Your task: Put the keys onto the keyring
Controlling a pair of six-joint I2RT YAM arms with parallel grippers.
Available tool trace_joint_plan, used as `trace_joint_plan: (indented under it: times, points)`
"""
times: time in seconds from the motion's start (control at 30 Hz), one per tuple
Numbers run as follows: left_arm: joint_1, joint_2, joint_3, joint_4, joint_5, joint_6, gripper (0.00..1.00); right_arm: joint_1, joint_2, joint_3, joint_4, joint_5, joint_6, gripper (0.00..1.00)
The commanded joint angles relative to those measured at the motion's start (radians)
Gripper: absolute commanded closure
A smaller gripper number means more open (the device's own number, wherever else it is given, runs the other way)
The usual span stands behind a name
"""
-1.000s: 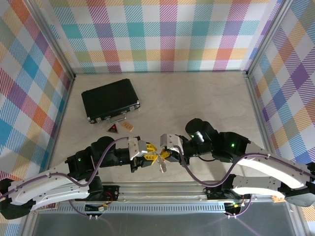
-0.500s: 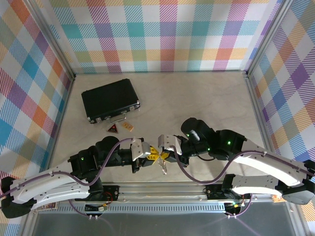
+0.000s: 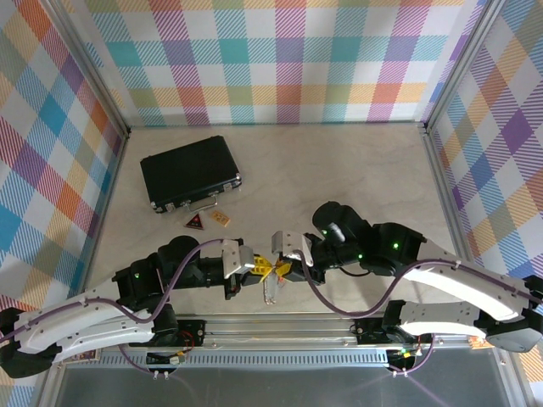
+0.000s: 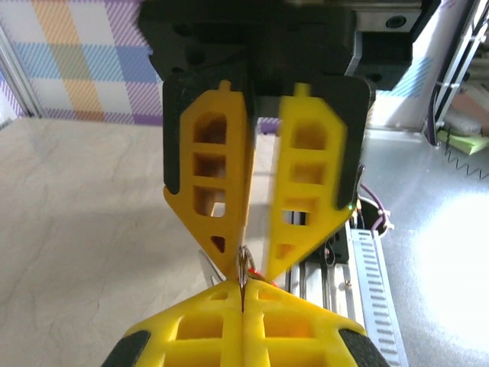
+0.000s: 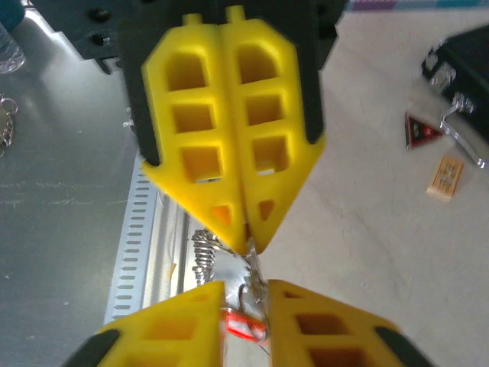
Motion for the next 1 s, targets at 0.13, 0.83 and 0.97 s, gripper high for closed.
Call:
trace_joint_plan:
  times: [0.13, 0.83, 0.97]
  points:
    - [-0.001, -0.055, -0.024, 0.160, 0.074, -0.038, 1.00, 0.009, -0.082, -0.054, 0.098, -0.031, 0.056, 0.74]
    - [-0.001, -0.073, -0.041, 0.197, 0.130, -0.069, 1.00, 0.008, -0.116, -0.080, 0.171, -0.094, 0.069, 0.74]
    - [-0.001, -0.075, -0.046, 0.203, 0.132, -0.070, 1.00, 0.009, -0.105, -0.081, 0.171, -0.099, 0.066, 0.83]
